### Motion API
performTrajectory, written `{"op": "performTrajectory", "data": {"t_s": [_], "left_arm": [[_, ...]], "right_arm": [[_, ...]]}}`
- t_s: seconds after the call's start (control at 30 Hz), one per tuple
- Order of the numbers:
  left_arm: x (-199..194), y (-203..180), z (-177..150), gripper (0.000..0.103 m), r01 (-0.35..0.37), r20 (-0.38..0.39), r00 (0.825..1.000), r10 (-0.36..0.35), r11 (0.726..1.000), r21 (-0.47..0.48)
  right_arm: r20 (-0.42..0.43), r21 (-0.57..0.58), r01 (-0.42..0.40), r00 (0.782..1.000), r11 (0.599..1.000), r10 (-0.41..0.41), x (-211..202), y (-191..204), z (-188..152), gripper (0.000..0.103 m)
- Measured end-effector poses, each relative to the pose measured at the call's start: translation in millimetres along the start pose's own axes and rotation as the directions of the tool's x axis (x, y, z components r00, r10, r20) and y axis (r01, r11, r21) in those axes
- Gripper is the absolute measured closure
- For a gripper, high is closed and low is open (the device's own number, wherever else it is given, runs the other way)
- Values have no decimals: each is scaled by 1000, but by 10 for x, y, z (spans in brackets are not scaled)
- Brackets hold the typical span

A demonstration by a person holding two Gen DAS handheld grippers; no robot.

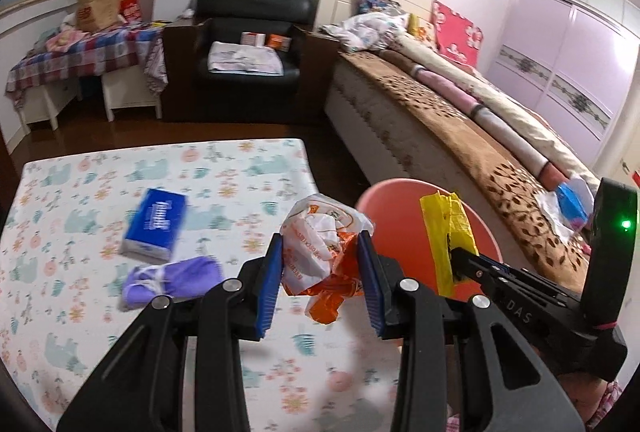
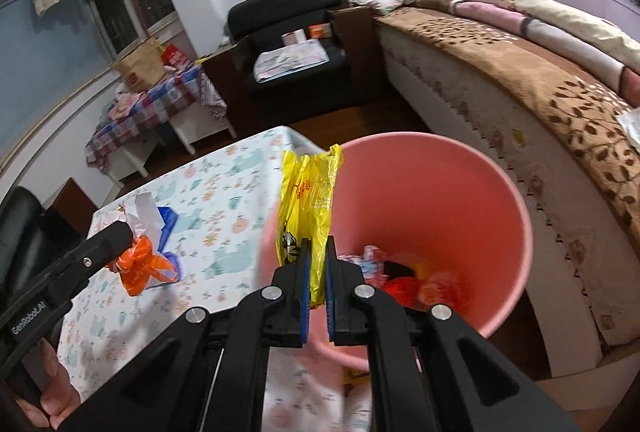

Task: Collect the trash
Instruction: 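Carry the orange net bag and yellow bag over the pink bucket, then open both tools to drop the orange and yellow bags into the bucket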

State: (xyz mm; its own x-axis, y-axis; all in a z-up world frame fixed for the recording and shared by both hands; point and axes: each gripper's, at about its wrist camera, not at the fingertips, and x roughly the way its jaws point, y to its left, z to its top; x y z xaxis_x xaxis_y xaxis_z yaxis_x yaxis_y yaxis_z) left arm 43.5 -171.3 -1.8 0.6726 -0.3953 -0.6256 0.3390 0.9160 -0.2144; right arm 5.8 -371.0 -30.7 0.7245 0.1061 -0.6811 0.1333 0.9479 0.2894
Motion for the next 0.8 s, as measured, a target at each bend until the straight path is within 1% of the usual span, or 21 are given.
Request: {"op": "performTrajectory", "data": {"t_s": [0.2,0.3,0.43,0.6,0.73,0.8], "left_arm": [[170,-324,25,66,56,-24,998,-55,998,43],[276,-477,37,66,73,-28,997,-72,995,72],[462,-636,38,66,98,-54,994,-93,991,88],[643,-768,-18,66,109,-87,991,-100,988,106],[708,-797,-46,66,105,-96,991,-95,988,112],[730,-795,-53,62,102,-98,991,-91,989,107]], "right_arm": [[-7,37,42,999,998,-41,4,-311,8,97],[-13,45,53,999,998,-53,47,-398,3,97],[-22,52,69,997,996,-68,107,-509,-17,97],[-34,63,81,996,995,-79,201,-631,-23,97],[-45,66,85,996,994,-82,258,-691,-36,97],[-48,64,86,995,994,-83,274,-696,-44,97]]}}
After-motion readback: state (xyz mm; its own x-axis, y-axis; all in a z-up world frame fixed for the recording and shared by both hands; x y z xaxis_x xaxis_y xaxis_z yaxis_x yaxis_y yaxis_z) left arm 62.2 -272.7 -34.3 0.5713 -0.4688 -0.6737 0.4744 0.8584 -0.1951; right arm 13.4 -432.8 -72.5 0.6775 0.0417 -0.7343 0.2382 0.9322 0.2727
